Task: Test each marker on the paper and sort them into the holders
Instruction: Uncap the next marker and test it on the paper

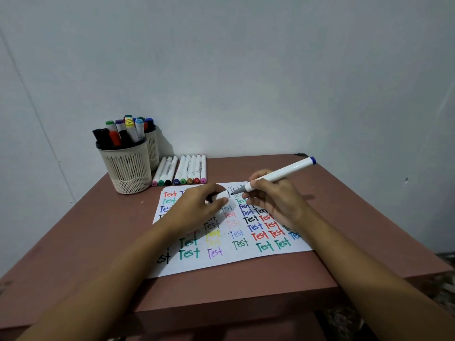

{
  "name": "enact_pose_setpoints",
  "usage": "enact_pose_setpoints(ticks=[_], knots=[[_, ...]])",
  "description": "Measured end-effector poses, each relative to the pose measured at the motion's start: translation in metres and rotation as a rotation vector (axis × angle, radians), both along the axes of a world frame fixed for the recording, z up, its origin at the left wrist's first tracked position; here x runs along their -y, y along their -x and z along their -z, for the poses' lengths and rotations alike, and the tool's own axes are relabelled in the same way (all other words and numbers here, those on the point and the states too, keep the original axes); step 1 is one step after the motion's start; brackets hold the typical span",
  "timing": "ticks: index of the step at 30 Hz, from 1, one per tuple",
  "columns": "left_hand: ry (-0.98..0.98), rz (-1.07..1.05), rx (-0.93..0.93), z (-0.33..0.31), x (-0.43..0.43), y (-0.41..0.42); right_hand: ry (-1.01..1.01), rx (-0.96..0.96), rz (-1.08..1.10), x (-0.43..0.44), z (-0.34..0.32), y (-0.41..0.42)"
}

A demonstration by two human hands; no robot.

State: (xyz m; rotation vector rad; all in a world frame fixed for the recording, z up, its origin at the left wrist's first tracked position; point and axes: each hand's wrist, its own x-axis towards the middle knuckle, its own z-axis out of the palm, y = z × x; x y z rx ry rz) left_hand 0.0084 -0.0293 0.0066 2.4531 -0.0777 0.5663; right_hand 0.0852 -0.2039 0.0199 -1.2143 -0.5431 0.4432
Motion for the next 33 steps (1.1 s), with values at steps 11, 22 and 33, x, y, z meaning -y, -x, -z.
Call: enact_pose_setpoints(ticks=[11, 22, 33], knots=[[0.047, 0.098, 0.044, 0.000, 0.004, 0.003, 0.004, -0.024, -0.065, 0.000, 0.000, 0.002], [0.035, 0.117, 0.076, 0.002, 0.008, 0.005, 0.117, 0.086, -0.047, -0.002, 0.005, 0.003], [-0.072, 0.130, 0.023, 0.003, 0.014, 0.008, 0.077, 0.075, -0.158, -0.002, 0.004, 0.004]])
